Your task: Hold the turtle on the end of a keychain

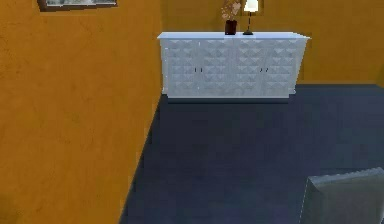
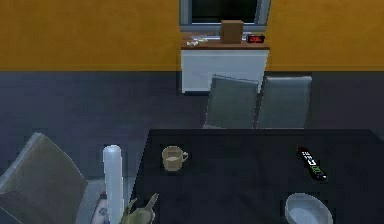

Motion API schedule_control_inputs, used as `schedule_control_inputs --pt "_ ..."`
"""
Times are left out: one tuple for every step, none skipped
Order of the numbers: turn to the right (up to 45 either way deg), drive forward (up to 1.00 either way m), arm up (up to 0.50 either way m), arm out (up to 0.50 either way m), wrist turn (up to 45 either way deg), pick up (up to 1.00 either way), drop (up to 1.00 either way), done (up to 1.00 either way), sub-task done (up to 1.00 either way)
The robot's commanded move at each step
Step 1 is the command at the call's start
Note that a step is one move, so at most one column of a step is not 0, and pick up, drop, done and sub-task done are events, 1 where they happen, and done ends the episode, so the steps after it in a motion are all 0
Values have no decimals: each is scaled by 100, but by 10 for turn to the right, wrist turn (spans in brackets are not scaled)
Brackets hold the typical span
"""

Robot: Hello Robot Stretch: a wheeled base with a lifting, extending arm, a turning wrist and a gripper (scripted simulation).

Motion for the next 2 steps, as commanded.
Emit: schedule_control_inputs --pt "0 0 50 0 0 0 0 0 0" --pt "0 0 26 0 0 0 0 0 0"
